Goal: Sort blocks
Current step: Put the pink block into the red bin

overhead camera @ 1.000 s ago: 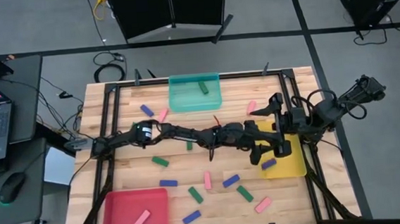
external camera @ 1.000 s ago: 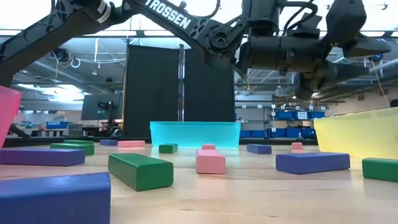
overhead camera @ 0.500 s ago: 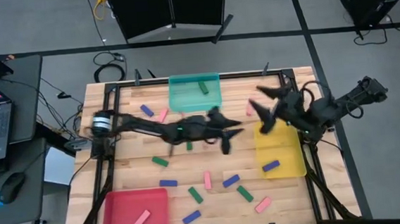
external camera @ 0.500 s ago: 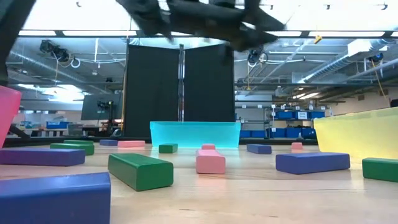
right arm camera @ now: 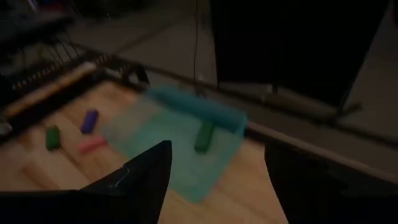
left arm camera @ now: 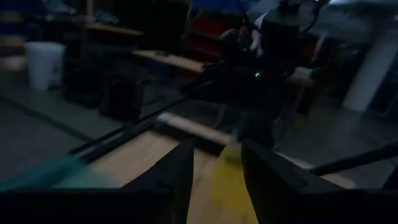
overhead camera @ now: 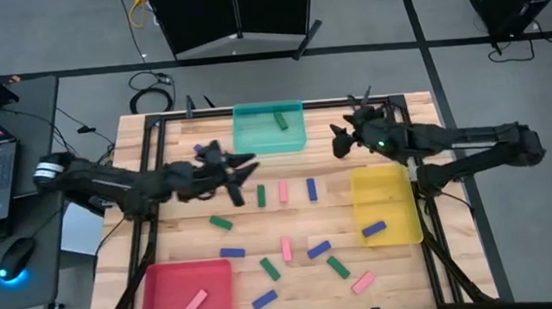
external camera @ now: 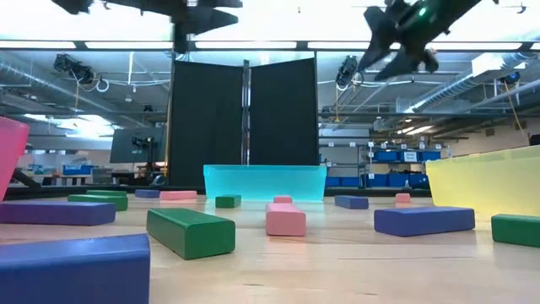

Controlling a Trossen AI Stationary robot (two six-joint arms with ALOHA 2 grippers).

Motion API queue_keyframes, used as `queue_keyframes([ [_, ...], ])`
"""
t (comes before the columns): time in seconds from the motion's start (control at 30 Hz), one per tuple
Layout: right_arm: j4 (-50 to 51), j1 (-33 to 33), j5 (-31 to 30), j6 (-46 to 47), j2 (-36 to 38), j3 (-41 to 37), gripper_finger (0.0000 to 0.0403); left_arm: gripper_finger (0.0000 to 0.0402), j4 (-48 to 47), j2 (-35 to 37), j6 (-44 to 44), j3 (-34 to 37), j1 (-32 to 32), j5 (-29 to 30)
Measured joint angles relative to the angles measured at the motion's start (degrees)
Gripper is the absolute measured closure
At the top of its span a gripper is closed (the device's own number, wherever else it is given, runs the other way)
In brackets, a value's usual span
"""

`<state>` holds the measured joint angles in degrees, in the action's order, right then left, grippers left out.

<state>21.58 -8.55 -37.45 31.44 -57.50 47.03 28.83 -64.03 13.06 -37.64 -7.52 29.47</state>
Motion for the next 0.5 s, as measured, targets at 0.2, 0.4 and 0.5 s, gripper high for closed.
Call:
queue_keyframes([
  [0.2,1.0,-7.3,12.5,2.7,-7.8,0.0,0.0135,0.0259,-15.9,8.4,3.9,0.5,-3.7,6.3],
  [0.4,-5.1,-7.2,22.1,4.4,-16.8,0.0,0.0135,0.0259,-17.2,12.4,3.1,0.5,-7.7,7.2],
  [0.5,-9.8,-3.9,25.7,6.1,-21.5,1.0,0.0135,0.0259,-17.1,14.1,1.9,0.5,-10.0,10.3],
])
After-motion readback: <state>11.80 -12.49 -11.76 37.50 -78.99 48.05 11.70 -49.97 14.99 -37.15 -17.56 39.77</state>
